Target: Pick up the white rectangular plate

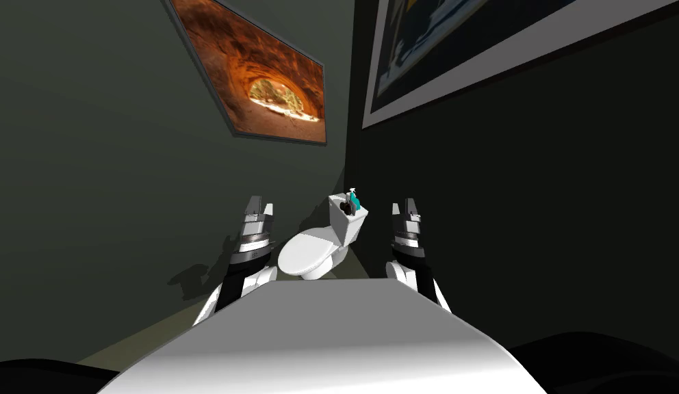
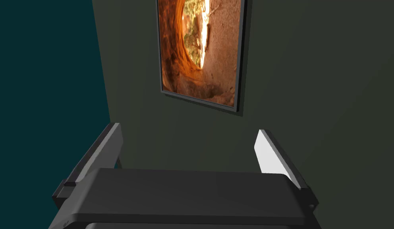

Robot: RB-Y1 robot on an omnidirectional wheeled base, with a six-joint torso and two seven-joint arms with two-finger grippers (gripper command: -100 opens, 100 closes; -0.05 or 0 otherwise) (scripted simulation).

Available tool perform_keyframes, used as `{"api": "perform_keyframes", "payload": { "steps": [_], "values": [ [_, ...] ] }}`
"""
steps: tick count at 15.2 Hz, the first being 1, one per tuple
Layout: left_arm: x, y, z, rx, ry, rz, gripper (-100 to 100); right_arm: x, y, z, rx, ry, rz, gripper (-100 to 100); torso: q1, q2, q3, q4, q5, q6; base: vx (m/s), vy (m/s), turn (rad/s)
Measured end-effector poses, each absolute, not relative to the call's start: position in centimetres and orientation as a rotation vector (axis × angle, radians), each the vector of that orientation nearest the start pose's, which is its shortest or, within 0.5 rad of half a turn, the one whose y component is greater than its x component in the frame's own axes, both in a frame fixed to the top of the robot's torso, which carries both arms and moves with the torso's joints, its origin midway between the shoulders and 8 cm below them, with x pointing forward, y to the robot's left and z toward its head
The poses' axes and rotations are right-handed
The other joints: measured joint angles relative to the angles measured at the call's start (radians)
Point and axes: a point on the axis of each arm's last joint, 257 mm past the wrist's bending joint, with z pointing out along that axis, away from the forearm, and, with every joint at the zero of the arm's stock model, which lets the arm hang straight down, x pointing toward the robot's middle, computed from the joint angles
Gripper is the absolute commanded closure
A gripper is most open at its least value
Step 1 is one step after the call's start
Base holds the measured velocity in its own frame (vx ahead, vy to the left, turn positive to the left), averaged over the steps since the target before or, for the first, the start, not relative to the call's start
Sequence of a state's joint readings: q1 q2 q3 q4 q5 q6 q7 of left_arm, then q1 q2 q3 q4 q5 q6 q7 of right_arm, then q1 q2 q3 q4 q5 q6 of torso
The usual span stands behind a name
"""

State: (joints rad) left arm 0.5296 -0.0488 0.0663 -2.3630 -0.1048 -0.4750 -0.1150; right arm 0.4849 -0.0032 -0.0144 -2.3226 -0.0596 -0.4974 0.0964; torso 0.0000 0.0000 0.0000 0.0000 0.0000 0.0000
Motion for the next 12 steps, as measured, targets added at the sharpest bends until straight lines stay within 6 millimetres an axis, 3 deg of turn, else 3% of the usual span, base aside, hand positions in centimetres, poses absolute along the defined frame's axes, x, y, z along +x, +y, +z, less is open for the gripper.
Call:
{"api": "perform_keyframes", "payload": {
  "steps": [12],
  "values": [
    [32.6, 29.4, 4.7, -0.553, 0.638, -1.051, 0, 35.0, -26.7, 2.8, 0.530, 0.787, 1.291, -100, 0.000, -0.001, -0.001, 0.000, 0.000, 0.000, 0.012, 0.004, 0.037]
  ]
}}
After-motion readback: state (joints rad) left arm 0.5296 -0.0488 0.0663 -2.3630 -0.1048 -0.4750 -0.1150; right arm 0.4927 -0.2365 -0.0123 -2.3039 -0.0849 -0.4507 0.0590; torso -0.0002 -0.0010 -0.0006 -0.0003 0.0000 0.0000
